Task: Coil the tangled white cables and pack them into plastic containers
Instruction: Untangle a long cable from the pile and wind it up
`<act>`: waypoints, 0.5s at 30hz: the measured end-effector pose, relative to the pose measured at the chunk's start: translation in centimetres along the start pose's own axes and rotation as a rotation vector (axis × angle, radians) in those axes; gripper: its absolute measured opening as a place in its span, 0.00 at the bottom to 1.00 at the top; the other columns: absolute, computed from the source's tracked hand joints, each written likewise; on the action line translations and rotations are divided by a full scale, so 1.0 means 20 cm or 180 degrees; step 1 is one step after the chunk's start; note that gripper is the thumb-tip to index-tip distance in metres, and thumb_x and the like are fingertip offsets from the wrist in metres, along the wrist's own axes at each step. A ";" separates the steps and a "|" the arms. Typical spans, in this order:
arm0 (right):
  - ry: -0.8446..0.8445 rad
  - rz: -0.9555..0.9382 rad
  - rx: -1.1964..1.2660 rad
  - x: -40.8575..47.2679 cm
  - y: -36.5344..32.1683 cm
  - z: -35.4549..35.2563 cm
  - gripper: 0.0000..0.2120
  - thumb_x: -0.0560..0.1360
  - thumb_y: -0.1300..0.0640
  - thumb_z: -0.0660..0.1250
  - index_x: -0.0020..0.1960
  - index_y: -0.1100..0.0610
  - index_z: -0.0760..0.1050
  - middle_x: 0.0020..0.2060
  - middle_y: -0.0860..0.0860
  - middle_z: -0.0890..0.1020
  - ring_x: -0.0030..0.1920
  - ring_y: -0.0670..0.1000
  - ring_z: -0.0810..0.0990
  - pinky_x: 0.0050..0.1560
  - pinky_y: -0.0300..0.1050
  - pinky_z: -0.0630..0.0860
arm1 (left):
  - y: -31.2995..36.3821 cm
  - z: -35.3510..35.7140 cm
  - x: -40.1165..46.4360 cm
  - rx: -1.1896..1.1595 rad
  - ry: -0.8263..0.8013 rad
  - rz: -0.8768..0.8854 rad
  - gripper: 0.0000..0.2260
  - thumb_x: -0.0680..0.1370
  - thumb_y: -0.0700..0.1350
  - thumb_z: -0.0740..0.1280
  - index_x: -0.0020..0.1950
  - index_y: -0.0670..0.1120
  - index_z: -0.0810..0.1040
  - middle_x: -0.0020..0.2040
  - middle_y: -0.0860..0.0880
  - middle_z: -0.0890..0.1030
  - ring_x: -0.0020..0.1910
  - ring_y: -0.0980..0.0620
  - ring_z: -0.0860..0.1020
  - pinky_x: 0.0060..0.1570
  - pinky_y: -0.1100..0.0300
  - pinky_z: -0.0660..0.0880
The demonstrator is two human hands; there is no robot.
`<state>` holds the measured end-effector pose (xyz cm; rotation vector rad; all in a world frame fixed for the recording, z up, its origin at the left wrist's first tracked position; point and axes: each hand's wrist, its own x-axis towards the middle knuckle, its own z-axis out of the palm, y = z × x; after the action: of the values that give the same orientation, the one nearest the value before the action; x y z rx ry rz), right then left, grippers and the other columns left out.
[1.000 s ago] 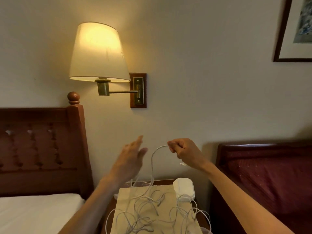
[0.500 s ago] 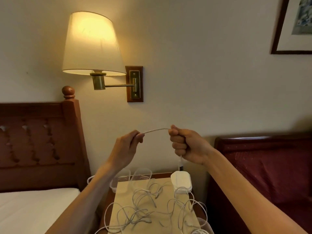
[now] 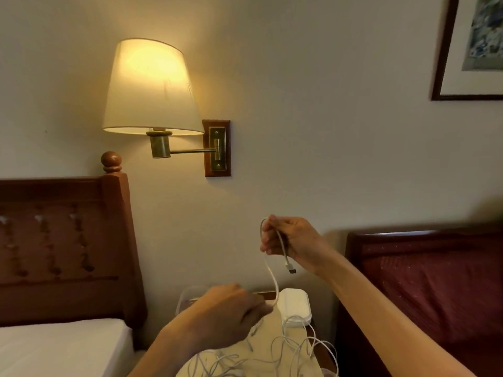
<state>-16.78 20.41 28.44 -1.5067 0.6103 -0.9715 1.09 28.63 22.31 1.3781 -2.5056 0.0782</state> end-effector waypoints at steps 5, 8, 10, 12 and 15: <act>-0.0090 -0.0068 -0.0902 -0.02 0.05 0.07 0.17 0.83 0.54 0.58 0.43 0.62 0.79 0.28 0.54 0.82 0.27 0.50 0.80 0.32 0.40 0.77 | 0.00 -0.20 0.05 -0.0134 0.1326 0.0381 0.17 0.82 0.60 0.49 0.48 0.55 0.74 0.28 0.60 0.71 0.25 0.60 0.72 0.29 0.71 0.66; -0.0260 -0.0006 -0.0848 -0.04 0.07 0.09 0.19 0.83 0.54 0.55 0.43 0.61 0.79 0.24 0.52 0.76 0.22 0.48 0.73 0.28 0.39 0.72 | -0.06 -0.23 0.09 -0.0058 0.1904 0.0419 0.15 0.83 0.58 0.50 0.45 0.55 0.71 0.28 0.59 0.69 0.24 0.61 0.69 0.27 0.67 0.67; -0.0496 0.0200 -0.0249 -0.05 0.08 0.10 0.20 0.84 0.55 0.52 0.44 0.61 0.77 0.23 0.51 0.70 0.21 0.47 0.67 0.25 0.38 0.67 | -0.10 -0.23 0.12 -0.0065 0.2153 0.0277 0.15 0.83 0.58 0.51 0.46 0.54 0.72 0.29 0.57 0.73 0.25 0.59 0.72 0.27 0.60 0.72; -0.0697 0.0368 0.0440 -0.06 0.10 0.10 0.20 0.84 0.53 0.50 0.44 0.61 0.75 0.23 0.50 0.67 0.21 0.46 0.64 0.24 0.37 0.63 | -0.13 -0.23 0.14 -0.0180 0.2397 0.0136 0.15 0.82 0.58 0.51 0.46 0.54 0.73 0.29 0.56 0.75 0.26 0.58 0.74 0.28 0.56 0.74; -0.0962 0.0428 0.1108 -0.08 0.10 0.10 0.17 0.83 0.51 0.53 0.44 0.59 0.74 0.23 0.48 0.66 0.22 0.44 0.63 0.26 0.37 0.61 | -0.17 -0.21 0.17 -0.0424 0.2596 -0.0039 0.11 0.82 0.57 0.53 0.44 0.57 0.70 0.29 0.55 0.75 0.27 0.56 0.74 0.29 0.51 0.74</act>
<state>-15.71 22.40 26.13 -1.2506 0.3016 -0.6871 3.11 24.86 27.01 1.0199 -1.7818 0.3788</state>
